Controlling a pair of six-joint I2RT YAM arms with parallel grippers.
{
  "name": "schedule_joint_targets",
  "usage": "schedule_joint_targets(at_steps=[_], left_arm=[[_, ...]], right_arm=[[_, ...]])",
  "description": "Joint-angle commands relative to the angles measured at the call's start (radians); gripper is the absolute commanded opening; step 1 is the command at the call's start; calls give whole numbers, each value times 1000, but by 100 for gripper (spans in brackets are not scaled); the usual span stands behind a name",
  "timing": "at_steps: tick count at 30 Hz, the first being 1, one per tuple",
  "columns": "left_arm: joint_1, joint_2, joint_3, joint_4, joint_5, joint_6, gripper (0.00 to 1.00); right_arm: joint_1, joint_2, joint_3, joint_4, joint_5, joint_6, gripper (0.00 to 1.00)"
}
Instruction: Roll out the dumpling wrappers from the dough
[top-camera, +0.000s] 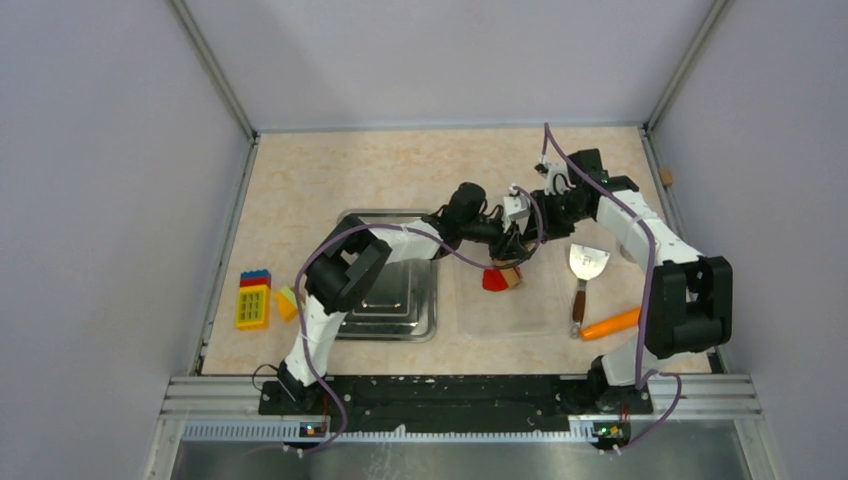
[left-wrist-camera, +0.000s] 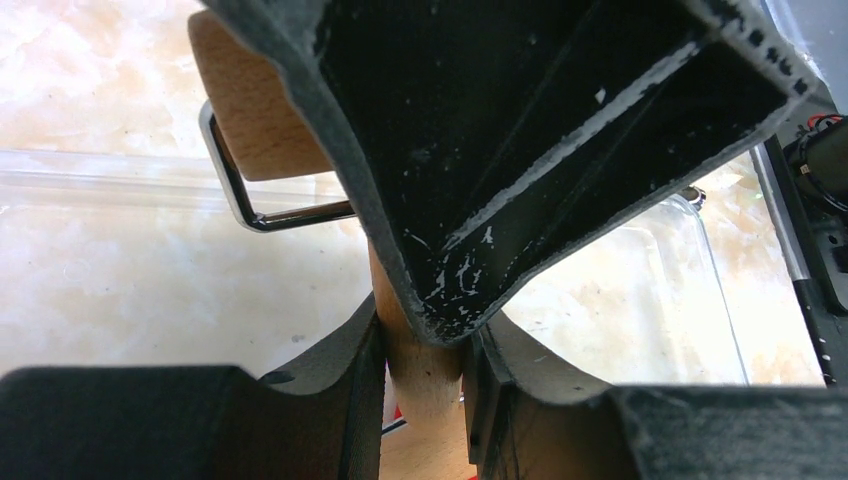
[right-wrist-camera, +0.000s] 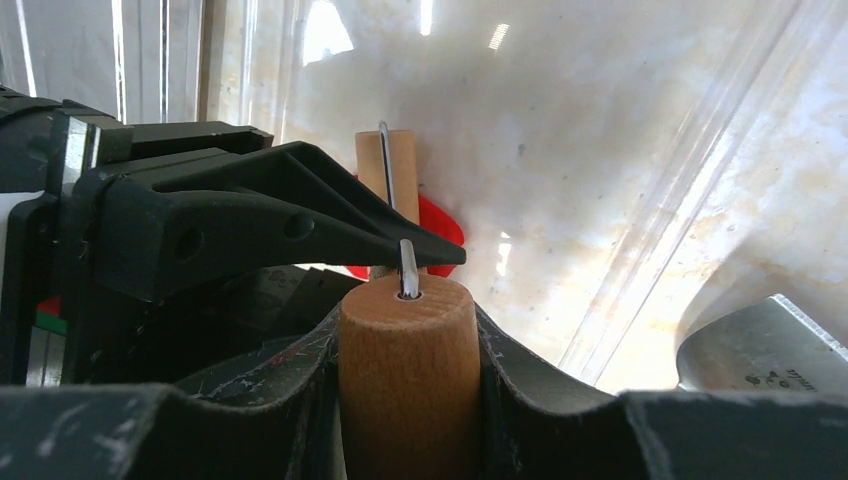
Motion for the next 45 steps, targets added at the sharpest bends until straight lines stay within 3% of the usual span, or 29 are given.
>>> schedule_joint_targets(at_steps=[1, 16, 26, 33, 38, 45], left_arm=[[-3, 55, -41, 70, -52, 17, 0], [-38, 180, 26, 169, -119, -56, 0], [-54, 189, 173, 148, -115, -145, 0], [-39, 65, 267, 50, -82, -185, 0], [-37, -77, 195, -91, -40, -94, 0], [-17, -205, -31, -211, -48, 56, 0]], right_arm=[[27, 41, -17, 2, 151, -49, 0], [10, 84, -5, -13, 215, -72, 0], [-39, -1, 50, -29, 250, -79, 0], [-46, -139, 125, -103, 80, -107, 0], [-38, -210, 54, -60, -41, -130, 0], [70, -198, -73, 113, -58, -61, 0]])
